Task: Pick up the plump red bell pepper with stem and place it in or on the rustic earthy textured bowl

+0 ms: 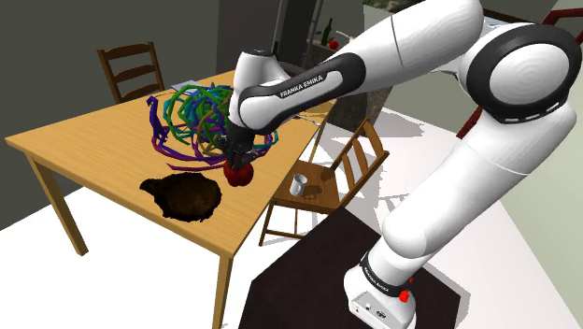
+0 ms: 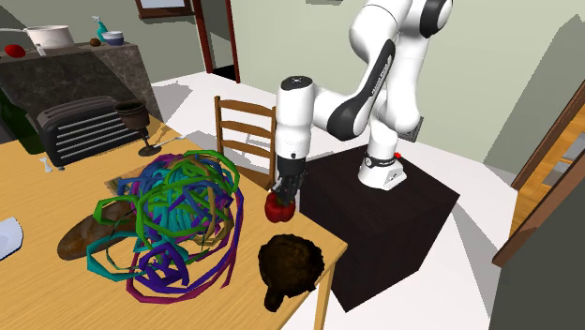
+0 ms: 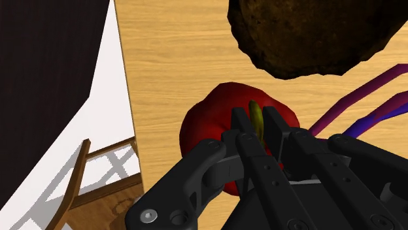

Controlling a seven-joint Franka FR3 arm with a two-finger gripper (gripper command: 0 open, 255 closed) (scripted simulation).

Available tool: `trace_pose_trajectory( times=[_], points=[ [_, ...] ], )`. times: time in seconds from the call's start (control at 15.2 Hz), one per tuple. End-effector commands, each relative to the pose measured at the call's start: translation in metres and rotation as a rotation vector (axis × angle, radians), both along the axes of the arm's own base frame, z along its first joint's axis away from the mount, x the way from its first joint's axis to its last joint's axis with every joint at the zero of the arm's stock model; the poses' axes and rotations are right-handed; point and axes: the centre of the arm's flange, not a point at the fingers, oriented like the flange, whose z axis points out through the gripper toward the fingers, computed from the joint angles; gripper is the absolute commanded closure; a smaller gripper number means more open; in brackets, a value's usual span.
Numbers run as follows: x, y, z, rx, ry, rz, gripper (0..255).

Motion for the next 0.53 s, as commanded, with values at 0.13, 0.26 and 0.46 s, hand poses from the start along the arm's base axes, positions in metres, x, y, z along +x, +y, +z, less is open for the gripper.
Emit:
trace_pose_trajectory(
  times=[0.13,0.26,0.46],
  points=[
    [0.0,-0.001,0.022,0.0,0.0,0.0,255],
    [0.0,-0.001,0.032,0.0,0.0,0.0,255],
    [0.0,-0.001,0.048,0.0,0.0,0.0,255]
  ],
)
